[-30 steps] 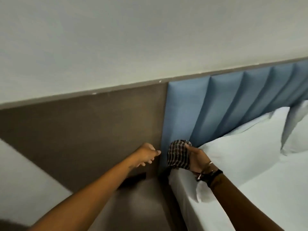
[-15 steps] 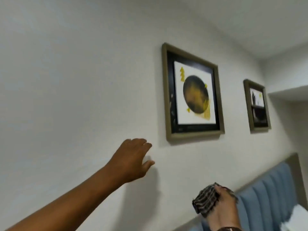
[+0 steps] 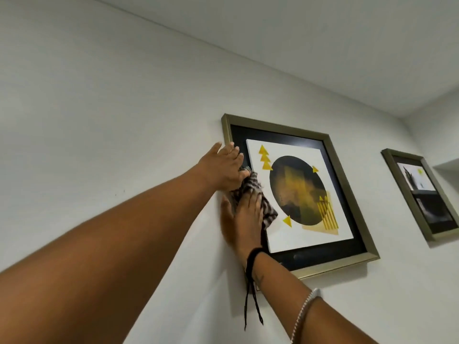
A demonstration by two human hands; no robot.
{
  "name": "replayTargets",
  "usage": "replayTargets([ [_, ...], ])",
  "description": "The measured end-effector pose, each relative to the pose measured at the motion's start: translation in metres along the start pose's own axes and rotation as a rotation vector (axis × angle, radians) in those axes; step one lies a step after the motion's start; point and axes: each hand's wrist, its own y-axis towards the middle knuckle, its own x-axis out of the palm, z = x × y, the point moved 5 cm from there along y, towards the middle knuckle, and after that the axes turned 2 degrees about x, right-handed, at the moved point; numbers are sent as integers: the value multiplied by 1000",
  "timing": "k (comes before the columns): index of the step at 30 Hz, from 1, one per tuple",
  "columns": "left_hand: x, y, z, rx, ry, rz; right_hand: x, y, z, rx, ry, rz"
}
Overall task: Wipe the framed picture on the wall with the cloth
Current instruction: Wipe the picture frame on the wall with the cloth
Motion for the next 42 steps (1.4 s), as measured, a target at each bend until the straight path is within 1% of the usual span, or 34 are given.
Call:
replayTargets([
  [3,0,1,-6,39,24,-2,-8,-4,-9,-173,-50,52],
  [4,0,-8,-8,39,-22,-9,-12,-16,-9,-215,-82,20],
  [6,-3,-13,-11,48,-101,10,-16,-32,4,-266,-151,-8],
  [9,-3,-13,-14,56,-187,11,-19,-70,32,-306,-200,8],
  [11,-6,-10,-16,66,-159,11,-25,-91,52,-343,-214,15],
  [13,-7,-5,-17,78,-67,5,-30,-103,66,-369,-223,-9],
  [15,-8,0,-16,83,17,-14,-33,-99,67,-366,-250,-38],
  [17,-8,4,-15,86,41,-36,-35,-80,55,-368,-271,-40],
  [22,-12,4,-15,77,10,-59,-42,-10,-4,-425,-251,-53],
  [25,-15,4,-14,66,-18,-43,-40,-8,-9,-406,-211,-62],
  [29,-12,-3,-10,40,-27,-33,-39,-55,28,-408,-212,-63],
  [32,-6,-8,-5,40,34,-41,-39,-97,64,-448,-220,-56],
  [34,-4,-8,-4,22,39,-57,-40,-116,86,-491,-239,-85],
  [36,-5,-4,-4,1,29,-79,-48,-122,103,-556,-292,-114],
  [39,-6,-1,-6,-19,-5,-75,-65,-119,126,-623,-441,-125],
  [42,0,-5,-8,-41,-44,-61,-86,-108,150,-557,-501,-86],
])
